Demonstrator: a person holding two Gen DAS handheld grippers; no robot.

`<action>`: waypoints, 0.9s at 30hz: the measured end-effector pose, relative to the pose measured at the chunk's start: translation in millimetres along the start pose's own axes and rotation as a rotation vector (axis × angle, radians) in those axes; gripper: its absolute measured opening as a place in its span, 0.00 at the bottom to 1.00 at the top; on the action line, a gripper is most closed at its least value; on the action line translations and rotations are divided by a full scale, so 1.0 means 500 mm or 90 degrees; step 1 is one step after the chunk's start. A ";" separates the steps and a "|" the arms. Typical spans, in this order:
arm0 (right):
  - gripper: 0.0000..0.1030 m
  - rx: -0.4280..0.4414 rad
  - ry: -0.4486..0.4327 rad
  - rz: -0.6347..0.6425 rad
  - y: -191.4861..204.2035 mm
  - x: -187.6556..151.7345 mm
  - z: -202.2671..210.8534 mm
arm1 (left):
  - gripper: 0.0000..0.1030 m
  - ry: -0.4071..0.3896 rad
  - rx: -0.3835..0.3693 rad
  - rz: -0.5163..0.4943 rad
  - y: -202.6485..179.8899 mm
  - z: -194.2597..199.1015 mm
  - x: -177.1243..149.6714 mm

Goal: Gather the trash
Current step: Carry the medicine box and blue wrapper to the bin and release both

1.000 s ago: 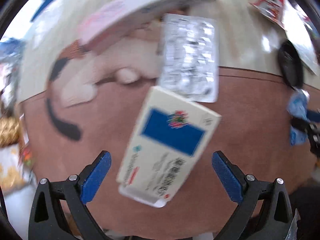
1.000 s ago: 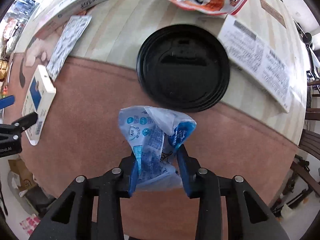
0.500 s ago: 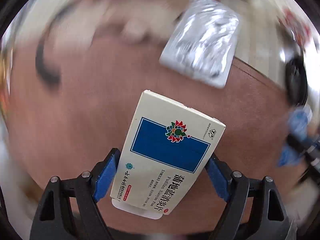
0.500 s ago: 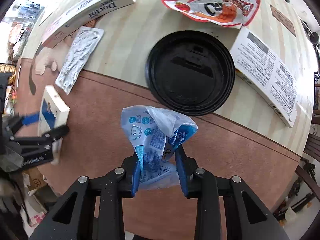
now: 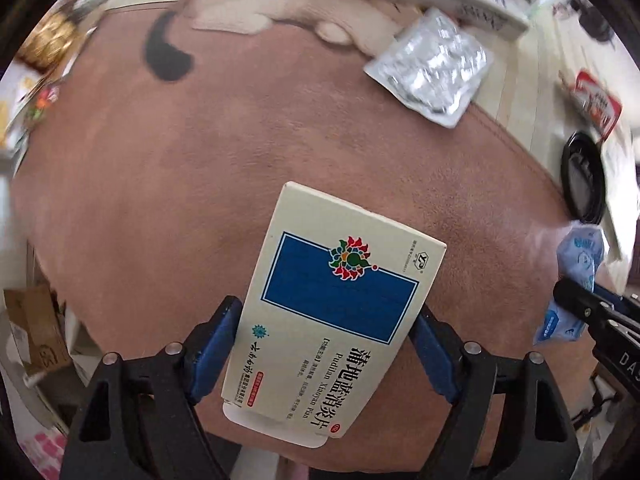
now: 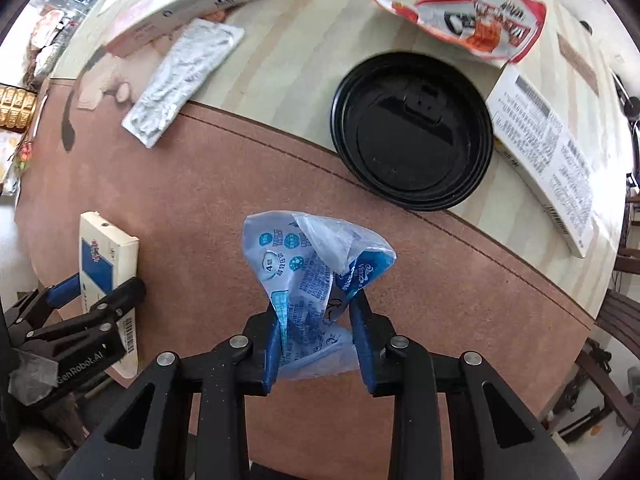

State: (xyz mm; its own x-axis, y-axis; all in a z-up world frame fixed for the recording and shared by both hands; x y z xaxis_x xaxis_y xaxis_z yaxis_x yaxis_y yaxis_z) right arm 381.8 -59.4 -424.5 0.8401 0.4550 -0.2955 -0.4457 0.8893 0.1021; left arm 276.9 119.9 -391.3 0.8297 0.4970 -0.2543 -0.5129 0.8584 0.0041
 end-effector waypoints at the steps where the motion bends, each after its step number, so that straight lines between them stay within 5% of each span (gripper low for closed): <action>1: 0.32 0.002 -0.007 0.002 0.008 -0.007 0.007 | 0.78 -0.013 -0.007 0.014 0.014 0.014 -0.017; 9: 0.31 0.021 -0.056 0.034 0.067 -0.117 0.086 | 0.78 -0.113 -0.073 0.084 0.113 0.127 -0.128; 15: 0.31 0.034 -0.068 0.112 0.191 -0.255 0.094 | 0.78 -0.169 -0.127 0.160 0.196 0.139 -0.301; 21: 0.31 0.044 -0.024 0.206 0.359 -0.412 -0.012 | 0.78 -0.149 -0.210 0.284 0.370 0.034 -0.515; 27: 0.31 0.018 0.073 0.277 0.493 -0.520 -0.242 | 0.78 -0.038 -0.305 0.425 0.523 -0.232 -0.656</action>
Point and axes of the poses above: each gripper's, at about its wrist camera, not at the fingertips, and z roughly against the way its jaws point, y to its left, x to its top, the point moved 6 cm from there along -z, roughly the way its jaws point, and after that the axes turned 14 degrees about y, right-handed, at the moved point
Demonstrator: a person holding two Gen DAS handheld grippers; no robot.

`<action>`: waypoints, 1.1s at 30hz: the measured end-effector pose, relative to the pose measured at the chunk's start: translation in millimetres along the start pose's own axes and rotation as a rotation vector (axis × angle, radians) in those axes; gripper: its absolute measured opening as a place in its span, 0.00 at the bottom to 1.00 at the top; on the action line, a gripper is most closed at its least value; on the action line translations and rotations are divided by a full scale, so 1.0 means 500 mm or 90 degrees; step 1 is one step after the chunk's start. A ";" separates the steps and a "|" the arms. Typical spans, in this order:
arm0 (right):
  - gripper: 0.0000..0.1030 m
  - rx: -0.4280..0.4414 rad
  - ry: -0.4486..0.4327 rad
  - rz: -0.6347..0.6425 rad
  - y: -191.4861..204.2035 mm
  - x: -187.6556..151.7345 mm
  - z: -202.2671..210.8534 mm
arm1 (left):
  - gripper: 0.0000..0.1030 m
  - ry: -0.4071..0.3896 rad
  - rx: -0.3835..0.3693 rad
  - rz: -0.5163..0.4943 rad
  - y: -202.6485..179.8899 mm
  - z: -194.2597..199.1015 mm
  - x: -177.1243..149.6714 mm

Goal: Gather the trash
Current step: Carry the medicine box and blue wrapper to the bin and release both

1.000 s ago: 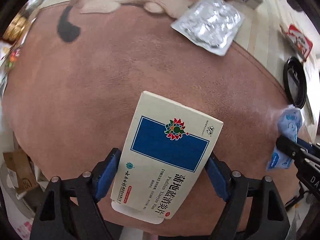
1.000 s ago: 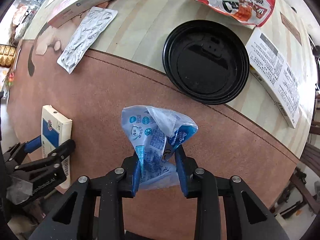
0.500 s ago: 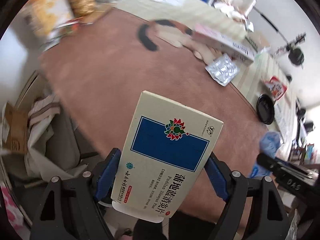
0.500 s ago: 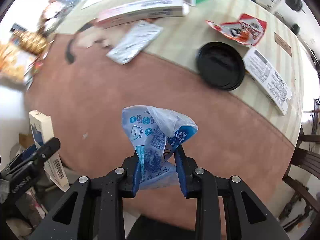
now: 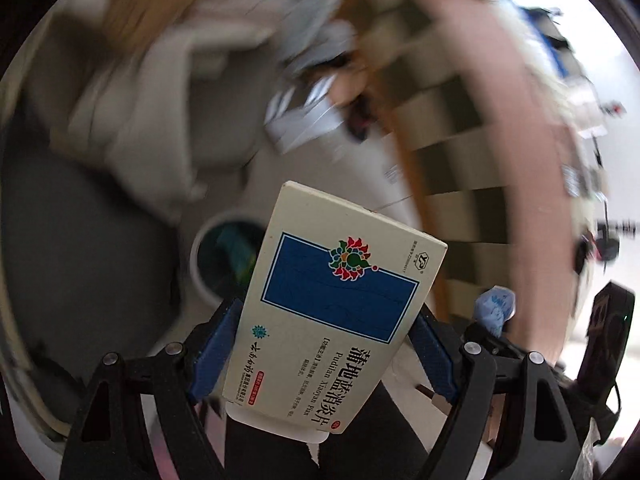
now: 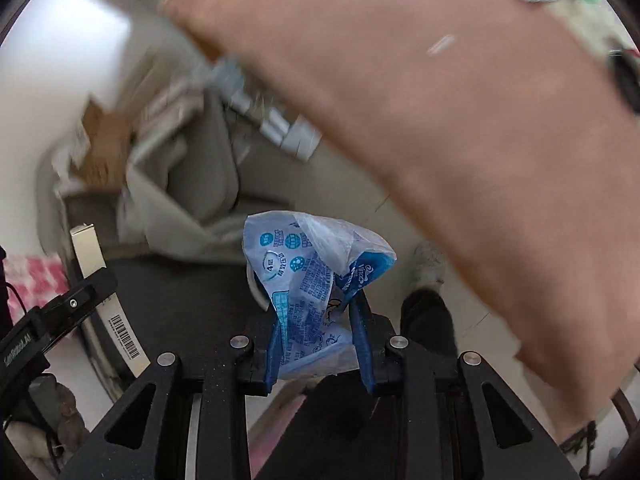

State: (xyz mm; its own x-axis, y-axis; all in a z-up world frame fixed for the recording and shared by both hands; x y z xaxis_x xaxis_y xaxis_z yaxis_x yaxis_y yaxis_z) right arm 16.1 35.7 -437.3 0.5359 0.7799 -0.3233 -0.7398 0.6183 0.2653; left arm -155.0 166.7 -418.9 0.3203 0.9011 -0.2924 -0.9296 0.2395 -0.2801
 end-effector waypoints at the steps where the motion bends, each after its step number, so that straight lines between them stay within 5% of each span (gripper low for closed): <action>1: 0.31 0.004 0.021 0.000 0.015 0.002 -0.051 | 0.78 0.019 -0.014 0.023 0.037 -0.034 0.006; 10: 0.32 0.010 0.137 -0.013 0.041 0.083 -0.461 | 0.81 0.143 -0.120 0.167 0.281 -0.395 0.101; 12: 0.32 0.023 0.157 -0.021 0.035 0.106 -0.539 | 0.86 0.151 -0.132 0.178 0.308 -0.449 0.116; 13: 0.32 0.033 0.169 -0.020 0.035 0.121 -0.579 | 0.97 0.158 -0.133 0.184 0.324 -0.481 0.125; 15: 0.34 0.040 0.181 -0.019 0.028 0.139 -0.648 | 0.98 0.154 -0.127 0.191 0.351 -0.516 0.136; 19: 0.60 0.039 0.199 0.000 0.009 0.162 -0.740 | 0.98 0.147 -0.077 0.193 0.400 -0.578 0.144; 22: 0.82 0.023 0.197 0.017 0.001 0.168 -0.780 | 0.98 0.111 0.010 0.171 0.423 -0.588 0.140; 25: 0.91 -0.010 0.187 0.037 0.008 0.178 -0.810 | 0.98 0.082 0.106 0.149 0.440 -0.588 0.126; 27: 0.98 -0.039 0.174 0.048 0.006 0.175 -0.819 | 0.98 0.077 0.138 0.140 0.446 -0.588 0.119; 33: 0.98 -0.152 0.132 0.064 0.007 0.167 -0.803 | 0.98 0.068 0.199 0.123 0.446 -0.558 0.096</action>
Point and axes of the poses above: each gripper's, at about its wrist camera, not at the fingertips, and z roughly against the way its jaws point, y to its left, x to its top, the point moved 6 cm from there along -z, roughly the way its jaws point, and after that the axes turned 14 degrees about y, right-handed, at the moved point
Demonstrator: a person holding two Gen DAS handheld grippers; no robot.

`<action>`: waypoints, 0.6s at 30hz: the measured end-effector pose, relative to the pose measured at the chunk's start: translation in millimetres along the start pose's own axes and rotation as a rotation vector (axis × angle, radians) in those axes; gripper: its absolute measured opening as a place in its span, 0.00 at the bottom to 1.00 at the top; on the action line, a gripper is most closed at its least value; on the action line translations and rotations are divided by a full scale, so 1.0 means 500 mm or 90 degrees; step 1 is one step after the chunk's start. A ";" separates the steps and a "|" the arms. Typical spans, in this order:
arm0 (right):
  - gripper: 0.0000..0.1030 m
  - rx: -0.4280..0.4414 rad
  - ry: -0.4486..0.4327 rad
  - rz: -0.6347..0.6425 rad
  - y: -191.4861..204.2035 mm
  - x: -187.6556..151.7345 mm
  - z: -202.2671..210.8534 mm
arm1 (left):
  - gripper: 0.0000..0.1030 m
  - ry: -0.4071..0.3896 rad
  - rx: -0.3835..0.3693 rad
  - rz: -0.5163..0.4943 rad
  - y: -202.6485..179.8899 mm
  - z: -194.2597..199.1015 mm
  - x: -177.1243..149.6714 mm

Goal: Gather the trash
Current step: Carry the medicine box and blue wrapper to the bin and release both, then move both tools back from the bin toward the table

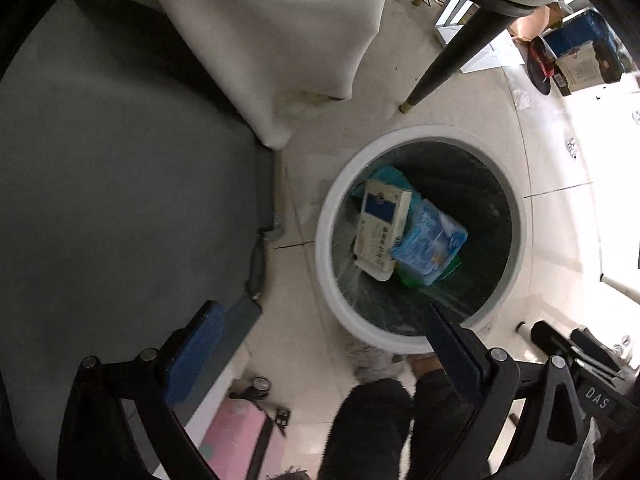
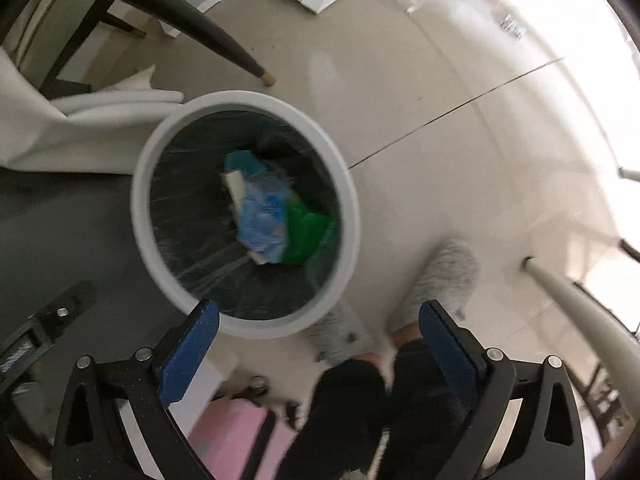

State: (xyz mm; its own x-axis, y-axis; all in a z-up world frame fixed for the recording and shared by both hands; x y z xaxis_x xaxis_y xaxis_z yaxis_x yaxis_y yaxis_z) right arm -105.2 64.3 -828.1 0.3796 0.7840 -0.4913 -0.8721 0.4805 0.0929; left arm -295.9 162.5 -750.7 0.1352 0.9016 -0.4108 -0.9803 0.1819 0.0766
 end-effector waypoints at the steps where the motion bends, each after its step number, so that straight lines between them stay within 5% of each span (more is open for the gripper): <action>1: 0.98 -0.010 -0.006 -0.001 0.000 -0.004 0.006 | 0.98 -0.003 0.008 -0.003 0.002 0.009 -0.007; 7: 0.98 -0.041 -0.028 0.004 0.002 -0.041 0.070 | 0.98 -0.023 0.020 -0.011 0.000 0.072 -0.049; 18: 0.98 -0.066 -0.082 0.043 0.005 -0.174 0.311 | 0.98 -0.064 0.000 -0.026 -0.010 0.277 -0.174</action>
Point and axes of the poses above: each gripper's, at about its wrist camera, not at the fingertips, and z roughly against the way its jaws point, y to its left, x to its top, the point moved 6 cm from there along -z, roughly the way its jaws point, and after that the axes turned 14 degrees about y, right-handed, at the moved point
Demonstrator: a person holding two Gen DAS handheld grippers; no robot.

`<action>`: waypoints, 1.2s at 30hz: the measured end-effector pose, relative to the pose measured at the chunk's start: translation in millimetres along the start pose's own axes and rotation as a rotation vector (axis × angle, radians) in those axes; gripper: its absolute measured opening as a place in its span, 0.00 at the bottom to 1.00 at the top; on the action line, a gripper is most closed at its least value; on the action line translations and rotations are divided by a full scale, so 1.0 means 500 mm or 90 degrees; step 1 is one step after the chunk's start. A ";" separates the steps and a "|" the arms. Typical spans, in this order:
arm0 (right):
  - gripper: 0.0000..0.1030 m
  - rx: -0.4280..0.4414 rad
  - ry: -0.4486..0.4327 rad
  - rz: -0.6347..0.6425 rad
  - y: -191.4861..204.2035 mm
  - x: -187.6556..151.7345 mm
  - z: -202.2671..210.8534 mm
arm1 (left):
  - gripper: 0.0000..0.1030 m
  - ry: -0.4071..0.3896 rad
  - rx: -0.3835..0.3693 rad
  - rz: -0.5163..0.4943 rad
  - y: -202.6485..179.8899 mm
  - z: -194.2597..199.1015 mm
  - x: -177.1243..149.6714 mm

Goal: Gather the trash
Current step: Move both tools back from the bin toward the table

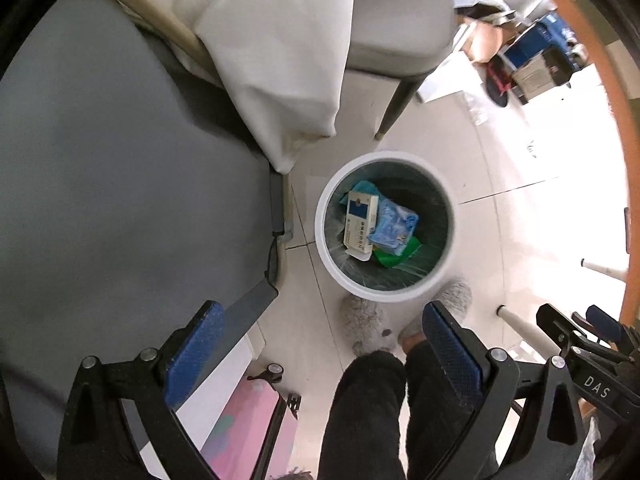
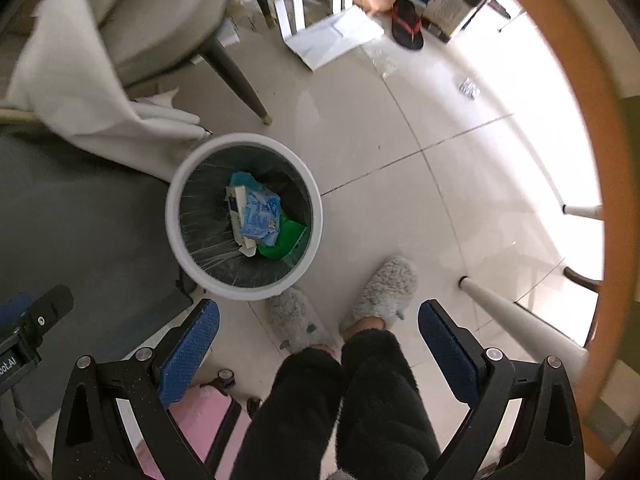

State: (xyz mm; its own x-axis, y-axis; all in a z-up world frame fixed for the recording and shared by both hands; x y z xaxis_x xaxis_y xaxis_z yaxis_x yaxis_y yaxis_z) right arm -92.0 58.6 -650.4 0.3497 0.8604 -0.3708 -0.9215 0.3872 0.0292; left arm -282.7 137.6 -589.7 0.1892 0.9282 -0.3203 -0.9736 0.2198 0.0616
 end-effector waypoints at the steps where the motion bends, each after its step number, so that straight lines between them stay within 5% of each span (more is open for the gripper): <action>1: 0.98 0.001 -0.004 0.004 -0.002 -0.013 0.029 | 0.98 -0.007 0.000 -0.003 0.000 0.033 -0.016; 14: 0.98 0.081 -0.067 0.056 0.014 -0.180 0.399 | 0.98 -0.075 0.020 -0.009 -0.004 0.344 -0.174; 20: 0.98 0.172 -0.123 -0.014 -0.080 -0.214 0.559 | 0.98 -0.189 0.031 -0.068 -0.116 0.522 -0.158; 24: 0.98 0.191 -0.156 -0.088 -0.235 -0.221 0.647 | 0.98 -0.260 0.056 -0.135 -0.254 0.635 -0.134; 28: 0.98 0.145 -0.161 -0.162 -0.460 -0.242 0.691 | 1.00 -0.303 0.072 -0.249 -0.486 0.722 -0.118; 36: 0.98 0.013 -0.082 -0.279 -0.990 -0.253 0.628 | 1.00 -0.270 0.087 -0.395 -0.966 0.705 -0.113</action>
State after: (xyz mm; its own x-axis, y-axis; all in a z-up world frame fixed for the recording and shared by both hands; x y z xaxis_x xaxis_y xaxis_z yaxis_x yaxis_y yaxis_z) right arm 373.1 -138.1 -326.2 0.7250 0.6479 -0.2338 -0.6791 0.7291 -0.0853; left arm 221.7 84.6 -268.2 0.7557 0.6526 0.0549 -0.6541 0.7477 0.1147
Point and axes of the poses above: each gripper's, at about its wrist camera, not at the fingertips, and z roughly against the way its jaws point, y to its left, x to its top, the point moved 6 cm from there along -z, roughly the way its jaws point, and after that the axes turned 14 degrees about y, right-handed, at the moved point
